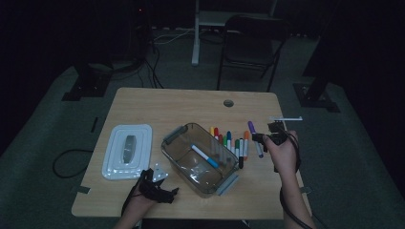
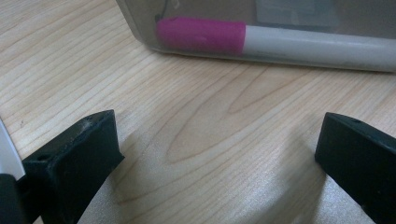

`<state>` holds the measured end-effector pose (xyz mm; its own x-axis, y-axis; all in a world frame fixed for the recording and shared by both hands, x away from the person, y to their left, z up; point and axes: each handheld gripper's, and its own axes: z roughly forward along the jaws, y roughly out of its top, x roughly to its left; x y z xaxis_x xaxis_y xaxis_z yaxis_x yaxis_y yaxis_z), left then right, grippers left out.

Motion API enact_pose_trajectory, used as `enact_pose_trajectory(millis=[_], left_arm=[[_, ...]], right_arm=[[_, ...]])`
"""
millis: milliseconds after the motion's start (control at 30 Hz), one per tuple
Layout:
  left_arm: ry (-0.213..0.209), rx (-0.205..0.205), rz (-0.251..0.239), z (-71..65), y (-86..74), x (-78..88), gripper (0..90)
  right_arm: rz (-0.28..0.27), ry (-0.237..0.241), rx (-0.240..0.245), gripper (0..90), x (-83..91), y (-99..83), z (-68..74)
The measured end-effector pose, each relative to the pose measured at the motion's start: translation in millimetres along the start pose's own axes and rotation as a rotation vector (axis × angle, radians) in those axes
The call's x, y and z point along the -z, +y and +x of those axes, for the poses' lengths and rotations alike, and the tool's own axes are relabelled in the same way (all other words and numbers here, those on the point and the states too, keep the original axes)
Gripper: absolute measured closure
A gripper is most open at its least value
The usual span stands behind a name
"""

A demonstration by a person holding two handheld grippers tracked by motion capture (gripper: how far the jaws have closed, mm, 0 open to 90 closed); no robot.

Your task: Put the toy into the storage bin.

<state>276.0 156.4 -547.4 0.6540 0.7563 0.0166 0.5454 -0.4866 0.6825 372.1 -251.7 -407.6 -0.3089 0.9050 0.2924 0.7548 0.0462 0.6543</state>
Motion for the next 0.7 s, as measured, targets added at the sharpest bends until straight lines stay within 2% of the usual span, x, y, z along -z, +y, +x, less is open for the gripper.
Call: enact_pose_trajectory(millis=[33,133,333,433,500,567,633,700], left_arm=[[-0.001,0.001,0.000,0.0,0.0,-0.1,0.5],[-0.001,0.001,0.000,0.0,0.0,0.0,0.5],[0.000,0.003,0.001,-0.2,0.1,0.1,0.5],[0.000,0.004,0.001,-0.2,0.1,0.0,0.5],[0.000,0.004,0.002,-0.2,0.1,0.1,0.5],[0.000,0.004,0.001,-0.2,0.1,0.0,0.5],[0.000,0.004,0.001,-0.2,0.1,0.0,0.5],[0.000,0.004,0.001,-0.2,0.1,0.0,0.5]], right_arm=[[-0.005,0.027,0.009,76.6,4.0,2.2,6.0],[-0.018,0.068,0.068,76.6,14.3,8.5,26.7],[-0.007,0.144,0.160,76.6,20.8,14.3,63.1],[0.015,0.190,0.210,76.6,15.8,14.4,83.4],[0.025,0.202,0.236,76.6,11.8,14.5,93.2],[0.038,0.242,0.245,76.6,5.8,15.0,103.6],[0.053,0.248,0.268,76.6,-0.7,14.4,113.2],[0.073,0.280,0.277,76.6,-7.7,13.5,122.2]])
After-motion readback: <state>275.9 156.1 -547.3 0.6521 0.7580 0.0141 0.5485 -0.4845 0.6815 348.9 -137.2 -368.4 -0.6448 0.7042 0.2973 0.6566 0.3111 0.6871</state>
